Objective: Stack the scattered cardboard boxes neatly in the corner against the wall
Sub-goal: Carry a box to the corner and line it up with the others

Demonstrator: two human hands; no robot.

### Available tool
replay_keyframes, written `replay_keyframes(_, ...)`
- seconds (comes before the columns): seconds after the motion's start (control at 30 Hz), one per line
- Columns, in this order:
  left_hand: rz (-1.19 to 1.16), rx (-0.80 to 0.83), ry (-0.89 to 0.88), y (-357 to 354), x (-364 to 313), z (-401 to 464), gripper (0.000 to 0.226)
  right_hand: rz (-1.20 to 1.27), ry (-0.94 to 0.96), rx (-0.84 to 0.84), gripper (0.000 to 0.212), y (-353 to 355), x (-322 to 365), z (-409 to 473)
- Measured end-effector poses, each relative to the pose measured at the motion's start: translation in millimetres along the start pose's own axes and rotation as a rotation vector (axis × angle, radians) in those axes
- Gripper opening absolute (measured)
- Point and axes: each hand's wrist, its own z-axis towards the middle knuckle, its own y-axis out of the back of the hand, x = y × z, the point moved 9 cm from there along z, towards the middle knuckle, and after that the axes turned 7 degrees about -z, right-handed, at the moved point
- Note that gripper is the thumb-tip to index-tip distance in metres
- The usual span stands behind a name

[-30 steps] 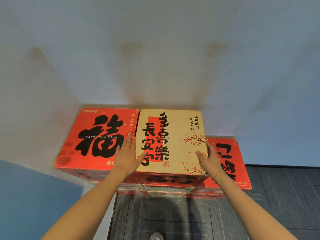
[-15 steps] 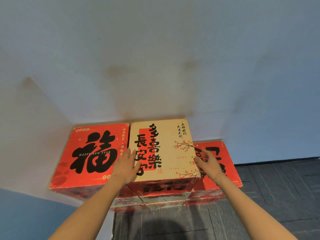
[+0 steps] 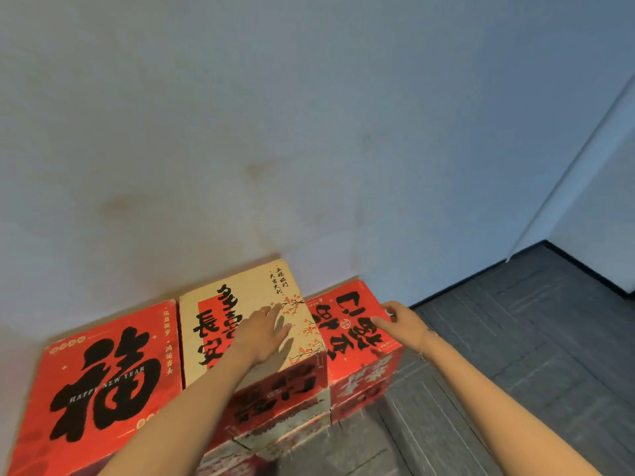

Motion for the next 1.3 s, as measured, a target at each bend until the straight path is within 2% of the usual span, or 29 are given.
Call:
replay_keyframes(0.23,0.098,0.068,-0.24,-2.2,-141.6,16.6,0.064,-0.069,-0.117,-0.085,0.056,80.4,-87.7,-77.1)
replay_keyframes(0.47,0.137,0.167,-0.47,-46.1,-326.3,-11.6,0.061,-0.011,-0.352,-0.235,0.053,157.4,-230.5,-208.5)
replay_keyframes(0.6,0.148,0.247,-0.586,-89.4,-429.0,-57.0,0.06,0.033,-0.48,-0.298,0.054,186.4,-308.5,-302.1)
replay_keyframes(0.7,0.162,0.309,-0.664,-124.8,-499.8,-93.9,0.06,0.008,-0.564,-0.335,0.073,199.6,-364.7,-378.8)
replay_keyframes(0.8,0.171,0.373,-0.725,-158.8,-570.2,-133.9,0.061,-0.019,-0.674,-0.377,0.056,208.7,-420.5,-461.2)
replay_keyframes(0.93,0.207,0.414,-0.881,-195.4,-668.5,-196.2,0.06,0.012,-0.829,-0.46,0.051,217.7,-478.0,-569.3)
replay_keyframes(1.23,0.356,0.52,-1.275,-275.3,-869.5,-356.5,0.06,0.214,-1.137,-0.7,0.052,197.4,-569.2,-769.4)
replay_keyframes(1.3,0.395,0.552,-1.354,-298.4,-911.7,-393.4,0.061,0.267,-1.19,-0.751,0.06,188.2,-588.5,-808.2)
